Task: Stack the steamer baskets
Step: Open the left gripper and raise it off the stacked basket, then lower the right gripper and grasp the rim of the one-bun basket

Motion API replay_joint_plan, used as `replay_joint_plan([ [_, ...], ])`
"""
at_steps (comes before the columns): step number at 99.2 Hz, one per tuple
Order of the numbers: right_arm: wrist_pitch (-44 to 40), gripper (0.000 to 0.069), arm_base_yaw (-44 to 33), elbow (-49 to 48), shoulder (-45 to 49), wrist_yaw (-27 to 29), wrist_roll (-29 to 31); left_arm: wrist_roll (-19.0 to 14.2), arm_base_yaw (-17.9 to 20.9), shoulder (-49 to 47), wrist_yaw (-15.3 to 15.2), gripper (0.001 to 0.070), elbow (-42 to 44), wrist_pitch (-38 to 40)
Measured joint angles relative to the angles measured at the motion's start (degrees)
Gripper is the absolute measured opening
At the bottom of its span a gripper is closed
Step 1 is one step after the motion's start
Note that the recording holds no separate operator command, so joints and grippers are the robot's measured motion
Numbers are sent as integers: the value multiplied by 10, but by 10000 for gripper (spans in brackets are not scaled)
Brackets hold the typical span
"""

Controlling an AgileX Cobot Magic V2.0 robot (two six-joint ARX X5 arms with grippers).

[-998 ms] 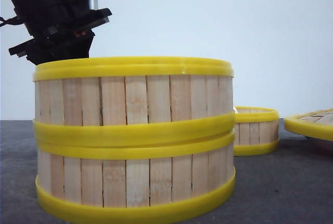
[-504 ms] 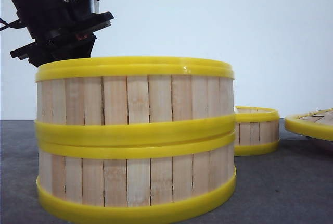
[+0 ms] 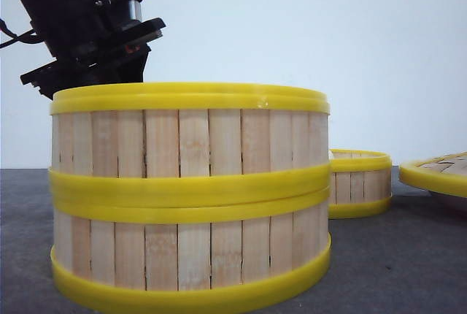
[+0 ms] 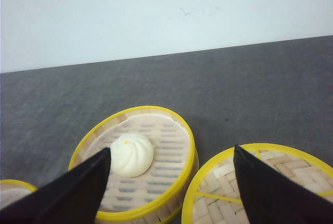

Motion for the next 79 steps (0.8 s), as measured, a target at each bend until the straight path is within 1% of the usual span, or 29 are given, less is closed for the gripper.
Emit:
replay_joint_plan([
  [12,-5,466,0,0,3,-1,1,-7,3,-46,-6,232,0,32],
  [21,-5,466,0,0,16,-11,5,-12,4,-110,-21,232,0,59],
  [32,-8,466,0,9,52,-33,6,-18,5,-186,-40,232,0,72],
  [47,-17,466,2,51,136,-62,6,-25,5,-280,-49,232,0,83],
  [65,-50,466,10,141,261,-64,1,-28,5,-369,-49,232,-2,67],
  [79,-75,466,20,205,365,-61,-11,-29,4,-432,-50,232,-52,67],
])
